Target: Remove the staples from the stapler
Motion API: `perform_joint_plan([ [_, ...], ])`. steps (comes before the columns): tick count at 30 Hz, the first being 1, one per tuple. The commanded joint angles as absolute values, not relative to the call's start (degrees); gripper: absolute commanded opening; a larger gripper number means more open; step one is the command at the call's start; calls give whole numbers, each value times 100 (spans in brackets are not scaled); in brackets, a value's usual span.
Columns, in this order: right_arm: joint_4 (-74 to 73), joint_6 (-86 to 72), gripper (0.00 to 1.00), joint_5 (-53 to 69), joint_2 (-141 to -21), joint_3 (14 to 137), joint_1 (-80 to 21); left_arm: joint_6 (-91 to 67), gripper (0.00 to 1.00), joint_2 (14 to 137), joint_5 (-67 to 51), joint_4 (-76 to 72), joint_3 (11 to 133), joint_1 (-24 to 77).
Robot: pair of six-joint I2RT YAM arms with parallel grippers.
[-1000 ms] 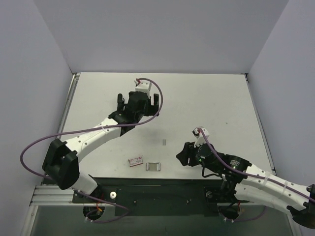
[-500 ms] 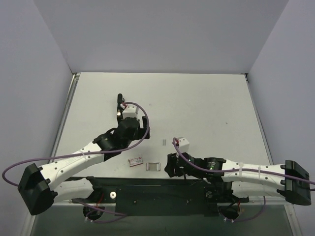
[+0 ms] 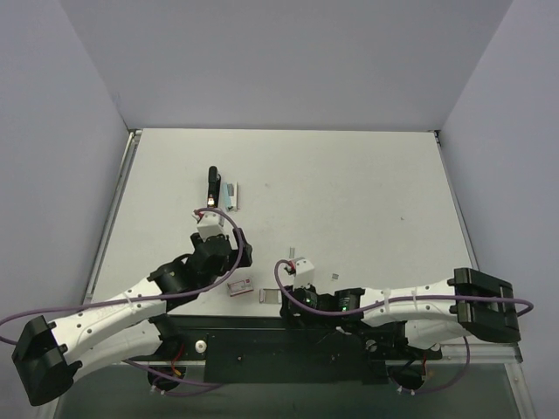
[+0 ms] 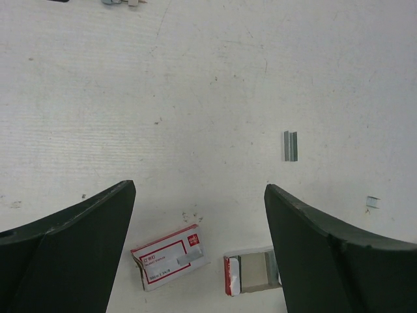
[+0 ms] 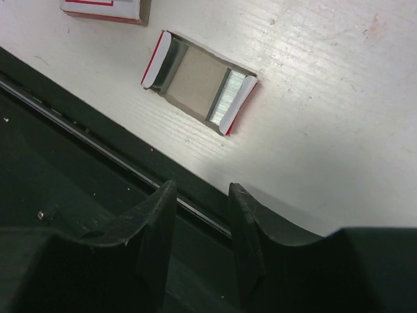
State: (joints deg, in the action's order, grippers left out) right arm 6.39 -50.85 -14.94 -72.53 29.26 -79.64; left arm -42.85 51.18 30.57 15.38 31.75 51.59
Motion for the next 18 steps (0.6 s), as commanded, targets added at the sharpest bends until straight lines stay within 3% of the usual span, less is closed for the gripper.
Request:
perform_joint_plan([
  [1, 1019, -5317, 31, -1837, -7514, 3155, -8033, -4456, 92, 4869, 3164, 1424, 3068, 5186],
  [18, 1143, -5554, 16, -1775, -8639, 3797, -8007, -4403, 91, 4052, 3305, 1872, 2874, 5177],
])
